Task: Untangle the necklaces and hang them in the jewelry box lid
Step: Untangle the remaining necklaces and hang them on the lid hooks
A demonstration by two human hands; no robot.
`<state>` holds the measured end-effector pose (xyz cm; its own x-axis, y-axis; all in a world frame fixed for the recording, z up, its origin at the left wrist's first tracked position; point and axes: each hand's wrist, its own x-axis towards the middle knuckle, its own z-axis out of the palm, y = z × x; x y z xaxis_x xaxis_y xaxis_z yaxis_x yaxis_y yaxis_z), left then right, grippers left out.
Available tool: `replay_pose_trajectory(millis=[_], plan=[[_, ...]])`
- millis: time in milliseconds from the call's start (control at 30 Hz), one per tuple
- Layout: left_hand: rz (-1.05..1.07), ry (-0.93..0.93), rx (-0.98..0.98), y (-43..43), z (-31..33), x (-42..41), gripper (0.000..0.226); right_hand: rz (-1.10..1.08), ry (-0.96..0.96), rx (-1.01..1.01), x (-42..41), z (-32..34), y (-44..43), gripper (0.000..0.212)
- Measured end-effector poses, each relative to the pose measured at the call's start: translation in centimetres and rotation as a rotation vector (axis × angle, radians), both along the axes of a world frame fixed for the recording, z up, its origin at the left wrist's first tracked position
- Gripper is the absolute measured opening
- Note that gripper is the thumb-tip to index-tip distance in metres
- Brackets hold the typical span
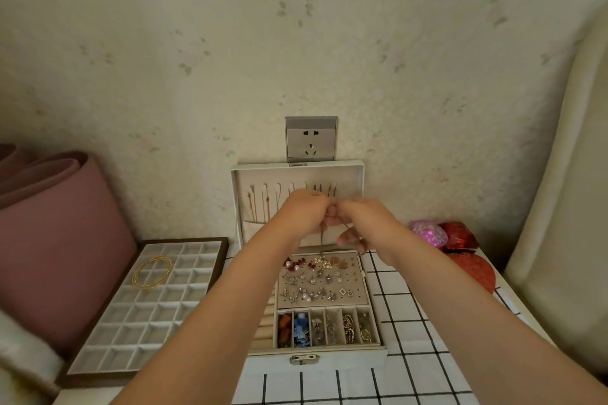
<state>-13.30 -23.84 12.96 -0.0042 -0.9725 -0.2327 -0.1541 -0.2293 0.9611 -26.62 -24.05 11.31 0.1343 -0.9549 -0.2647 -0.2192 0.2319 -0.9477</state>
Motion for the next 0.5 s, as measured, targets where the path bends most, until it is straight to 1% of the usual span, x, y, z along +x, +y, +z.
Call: replay_pose_trajectory(millis=[100, 133, 200, 267, 367, 433, 500], plan=[[-0.051, 0.153, 0.050, 0.4, 0.7, -0.1, 0.018, 0.131, -0.027, 0.083, 0.0, -0.3, 0.3, 0.024], [-0.077, 0.130, 0.047, 0.5, 0.8, 0.0, 0.016, 0.158, -0.010, 0.075, 0.1, -0.3, 0.4, 0.023], [-0.112, -0.001, 0.005, 0.7, 1.0, 0.0, 0.015, 0.182, 0.067, 0.023, 0.0, -0.4, 0.6, 0.015], [-0.115, -0.124, -0.031, 1.0, 0.9, 0.1, 0.018, 0.163, 0.164, -0.026, -0.1, -0.4, 0.6, 0.010], [-0.115, -0.292, -0.076, 1.1, -0.2, 0.3, 0.032, 0.084, 0.338, -0.100, -0.5, -0.5, -0.1, 0.010], [-0.085, -0.365, -0.128, 1.2, -1.4, 0.3, 0.033, 0.088, 0.491, -0.153, -1.0, -0.2, -0.3, 0.013], [-0.085, -0.385, -0.165, 1.2, -2.7, 0.0, 0.033, 0.110, 0.561, -0.199, -1.4, 0.3, -0.3, 0.018]])
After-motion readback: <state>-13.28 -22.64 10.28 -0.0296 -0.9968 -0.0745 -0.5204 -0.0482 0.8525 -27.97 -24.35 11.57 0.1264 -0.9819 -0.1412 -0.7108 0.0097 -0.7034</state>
